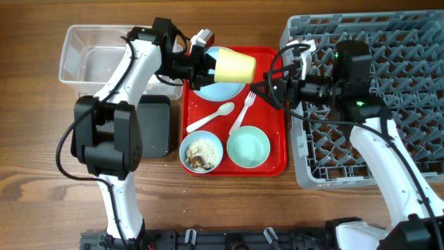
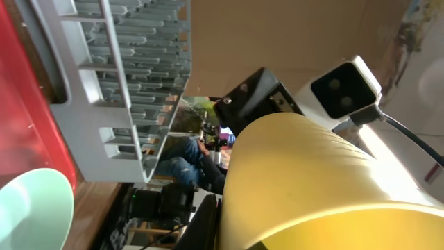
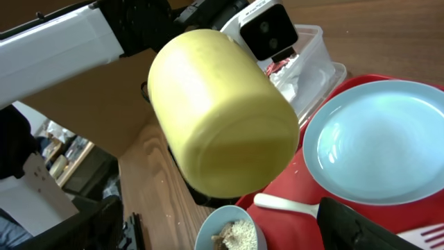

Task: Sort waste into correct bins and load items into the dishwasher rack
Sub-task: 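Lift the yellow cup and hand it to the right gripper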

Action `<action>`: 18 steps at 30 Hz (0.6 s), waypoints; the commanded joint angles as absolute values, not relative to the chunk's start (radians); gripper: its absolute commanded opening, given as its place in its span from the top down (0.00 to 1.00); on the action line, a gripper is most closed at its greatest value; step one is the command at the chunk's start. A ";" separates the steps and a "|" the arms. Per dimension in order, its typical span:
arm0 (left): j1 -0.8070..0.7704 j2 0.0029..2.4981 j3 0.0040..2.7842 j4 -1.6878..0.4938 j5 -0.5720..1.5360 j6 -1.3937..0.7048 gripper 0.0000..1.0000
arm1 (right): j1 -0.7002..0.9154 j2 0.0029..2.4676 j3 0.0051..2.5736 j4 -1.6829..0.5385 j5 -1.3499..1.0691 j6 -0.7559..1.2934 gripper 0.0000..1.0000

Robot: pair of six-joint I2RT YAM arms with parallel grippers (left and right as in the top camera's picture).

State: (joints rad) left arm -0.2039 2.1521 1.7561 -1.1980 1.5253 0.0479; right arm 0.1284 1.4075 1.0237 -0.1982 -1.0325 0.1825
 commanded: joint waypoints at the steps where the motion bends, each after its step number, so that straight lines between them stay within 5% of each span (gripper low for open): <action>1: -0.228 2.120 1.775 -1.203 1.577 0.074 0.96 | 0.134 1.423 1.039 -0.143 -1.075 0.186 0.09; 11: -0.268 2.120 1.775 -1.229 1.578 0.073 0.96 | 0.134 1.476 1.040 -0.074 -1.084 0.210 0.11; 18: -0.268 2.120 1.775 -1.240 1.577 0.074 0.96 | 0.134 1.478 1.039 -0.035 -1.127 0.213 0.28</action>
